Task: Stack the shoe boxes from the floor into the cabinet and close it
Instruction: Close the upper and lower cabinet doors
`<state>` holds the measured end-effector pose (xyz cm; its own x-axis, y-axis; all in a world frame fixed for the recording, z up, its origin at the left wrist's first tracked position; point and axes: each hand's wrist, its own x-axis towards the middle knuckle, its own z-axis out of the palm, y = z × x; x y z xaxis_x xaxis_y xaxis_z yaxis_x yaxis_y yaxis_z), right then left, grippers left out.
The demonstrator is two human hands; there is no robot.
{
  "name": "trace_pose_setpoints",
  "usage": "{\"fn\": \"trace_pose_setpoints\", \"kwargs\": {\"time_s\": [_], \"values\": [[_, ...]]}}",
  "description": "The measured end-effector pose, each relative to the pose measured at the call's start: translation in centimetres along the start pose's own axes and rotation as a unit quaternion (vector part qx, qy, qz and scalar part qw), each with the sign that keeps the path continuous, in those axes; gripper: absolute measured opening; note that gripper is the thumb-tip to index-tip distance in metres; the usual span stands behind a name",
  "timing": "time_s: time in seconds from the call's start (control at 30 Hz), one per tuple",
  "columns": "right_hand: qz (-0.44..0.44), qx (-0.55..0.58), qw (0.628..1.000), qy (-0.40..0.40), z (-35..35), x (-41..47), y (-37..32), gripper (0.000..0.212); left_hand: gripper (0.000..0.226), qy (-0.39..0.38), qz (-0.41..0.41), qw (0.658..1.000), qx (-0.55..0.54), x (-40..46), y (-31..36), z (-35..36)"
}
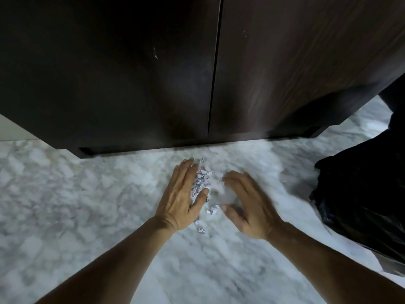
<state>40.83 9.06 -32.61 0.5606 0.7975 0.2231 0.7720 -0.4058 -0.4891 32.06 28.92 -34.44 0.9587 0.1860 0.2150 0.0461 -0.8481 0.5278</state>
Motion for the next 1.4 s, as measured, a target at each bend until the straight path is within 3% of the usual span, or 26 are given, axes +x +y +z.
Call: {"fn": "trace_pose_setpoints", "kwargs": {"time_s": [0.1,0.27,0.5,0.67,0.73,0.83,1.03,1.17,1.33,1.4], "values": [[0.055,0.017,0.998,0.008,0.1,-2.6,-1.0,0.086,0.081,-0.019,0.0,0.999,0.028,0.2,0.1,-0.1],[0.079,-0.086,0.992,-0.051,1.4,-1.9,-1.1,0.121,0.083,-0.091,0.05,0.99,0.099,-1.3,0.3,-0.3],[0.051,-0.16,0.981,-0.094,1.7,2.2,0.3,0.082,0.053,-0.044,-0.008,0.993,0.109,-2.9,-1.1,-0.7],[0.03,-0.15,0.982,-0.108,2.2,4.2,0.5,0.088,0.044,0.075,-0.104,0.992,0.0,-2.4,-1.3,-0.6],[0.01,-0.124,0.986,-0.109,2.4,5.3,0.3,0.091,0.054,0.097,-0.127,0.986,-0.048,-2.3,-1.0,-0.8],[-0.002,-0.099,0.99,-0.102,3.3,7.0,-0.1,0.082,0.066,0.069,-0.094,0.993,-0.024,-2.2,-0.9,-1.1],[-0.049,-0.102,0.993,0.024,3.6,5.5,-0.3,0.021,0.062,-0.054,-0.016,0.994,0.089,-1.0,-1.4,-1.9],[-0.015,-0.074,0.997,0.031,3.0,2.5,-1.7,0.023,0.052,-0.094,0.026,0.992,0.082,-1.8,-1.0,-2.5],[-0.047,-0.076,0.995,-0.039,2.7,-1.6,-3.9,0.061,0.054,-0.121,0.052,0.987,0.089,-4.0,-1.0,-3.6],[-0.058,-0.097,0.993,-0.041,2.8,-1.9,-4.2,0.064,0.056,-0.114,0.045,0.988,0.092,-4.4,-1.0,-3.6]]}}
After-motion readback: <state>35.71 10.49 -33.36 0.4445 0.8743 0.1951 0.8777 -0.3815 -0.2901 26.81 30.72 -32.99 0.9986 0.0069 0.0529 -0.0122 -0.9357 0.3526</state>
